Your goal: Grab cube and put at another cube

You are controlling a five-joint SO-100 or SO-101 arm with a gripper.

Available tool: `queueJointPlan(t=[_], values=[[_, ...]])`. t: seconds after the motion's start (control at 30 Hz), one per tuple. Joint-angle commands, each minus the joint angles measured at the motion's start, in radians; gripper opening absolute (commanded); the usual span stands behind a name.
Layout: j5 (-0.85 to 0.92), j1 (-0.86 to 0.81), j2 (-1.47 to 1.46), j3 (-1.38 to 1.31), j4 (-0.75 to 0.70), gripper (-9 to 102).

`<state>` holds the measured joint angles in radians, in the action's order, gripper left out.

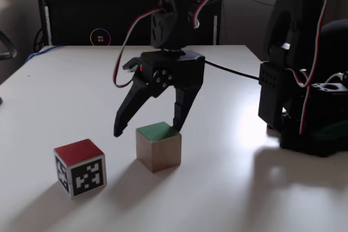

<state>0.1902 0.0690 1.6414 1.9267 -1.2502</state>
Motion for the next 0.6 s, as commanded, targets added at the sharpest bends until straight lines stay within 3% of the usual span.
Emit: queueJointPlan(t=[0.0,0.37,0.57], values=[[0.006,-0.002,-0.008,-0.021,0.021,51],[-0.011,0.012,-0.087,-0.008,0.064,47],[-0.002,0.020,-0.101,-0.005,0.078,38]])
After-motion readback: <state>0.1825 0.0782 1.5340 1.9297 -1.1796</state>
